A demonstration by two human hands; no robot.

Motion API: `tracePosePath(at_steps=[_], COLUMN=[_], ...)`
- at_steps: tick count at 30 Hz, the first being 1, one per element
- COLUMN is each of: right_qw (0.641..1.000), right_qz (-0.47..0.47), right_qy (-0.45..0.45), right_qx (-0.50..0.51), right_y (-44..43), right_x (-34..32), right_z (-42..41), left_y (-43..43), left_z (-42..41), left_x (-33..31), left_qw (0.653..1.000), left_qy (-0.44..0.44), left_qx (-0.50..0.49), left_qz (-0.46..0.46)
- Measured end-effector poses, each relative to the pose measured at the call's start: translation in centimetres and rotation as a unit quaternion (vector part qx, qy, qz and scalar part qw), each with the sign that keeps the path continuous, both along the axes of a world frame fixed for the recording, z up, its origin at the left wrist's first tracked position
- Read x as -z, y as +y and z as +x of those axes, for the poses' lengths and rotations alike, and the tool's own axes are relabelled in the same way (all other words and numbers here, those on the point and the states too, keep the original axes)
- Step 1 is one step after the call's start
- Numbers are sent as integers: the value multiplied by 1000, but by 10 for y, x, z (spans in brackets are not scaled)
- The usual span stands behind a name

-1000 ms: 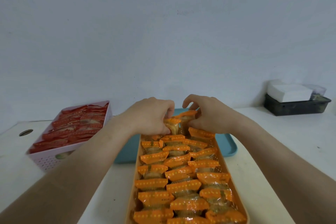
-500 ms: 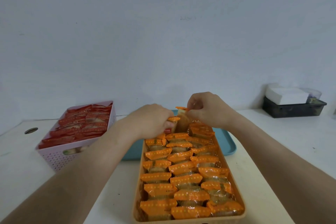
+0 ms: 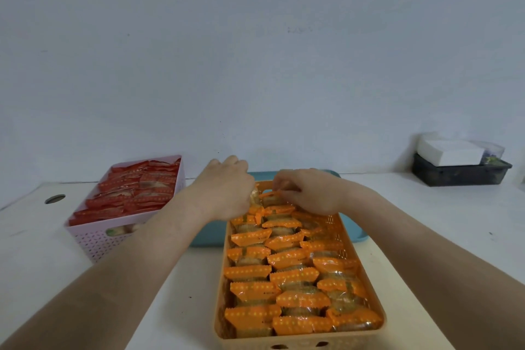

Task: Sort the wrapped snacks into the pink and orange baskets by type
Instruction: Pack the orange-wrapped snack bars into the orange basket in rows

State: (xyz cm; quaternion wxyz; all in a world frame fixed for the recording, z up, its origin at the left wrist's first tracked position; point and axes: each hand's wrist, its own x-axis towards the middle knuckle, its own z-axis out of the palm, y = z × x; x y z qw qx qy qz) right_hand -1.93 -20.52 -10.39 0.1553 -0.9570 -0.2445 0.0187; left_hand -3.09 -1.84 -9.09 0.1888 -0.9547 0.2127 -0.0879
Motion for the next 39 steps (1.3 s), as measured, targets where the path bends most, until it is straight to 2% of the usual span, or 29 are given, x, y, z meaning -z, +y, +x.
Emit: tracePosePath(at_steps=[3,5,7,9,11,13,15,17,19,23,25,28,31,33,35,36,39], right_qw=[997,997,998,996,996,996,995,994,993,990,991,996,998,998,998,997,979], right_qz=[68,43,-24,-67,-73,-65,-60,-41,-16,60,69,20,41,22,20,44,179], right_qy=[-27,-51,-42,-28,-31,-46,-71,-100,-110,-125,-108,-82,-30,-35,-36,-30,-27], right_qx=[26,42,49,49,45,41,36,34,31,12,24,21,24,41,48,52,94], right_y=[-8,-20,-30,-34,-35,-34,-34,-34,-34,-34,-35,-35,-38,-41,-44,-45,-48], right_x=[-8,-19,-26,-25,-20,-16,-11,-4,2,4,3,7,8,5,6,8,14], right_z=[-6,-9,-11,-15,-17,-19,-20,-20,-20,-26,-30,-34,-35,-36,-37,-39,-51], left_y=[1,4,10,12,8,0,-9,-12,-10,-10,-5,5,11,11,8,6,6], left_z=[1,3,5,6,5,1,-2,0,3,-7,-18,-40,-49,-46,-50,-54,-71], left_x=[5,6,5,3,2,7,18,31,43,38,35,37,46,50,50,49,46], left_qw=[1000,994,983,986,992,986,970,972,976,932,921,935,954,949,925,902,806], left_qy=[7,47,82,85,37,6,65,114,120,89,76,114,161,174,173,165,118], left_qx=[10,15,4,-1,14,66,111,110,94,111,101,80,51,43,47,51,11], left_qz=[-23,-100,-163,-147,-122,-153,-207,-171,-156,-335,-369,-326,-247,-260,-335,-396,-579])
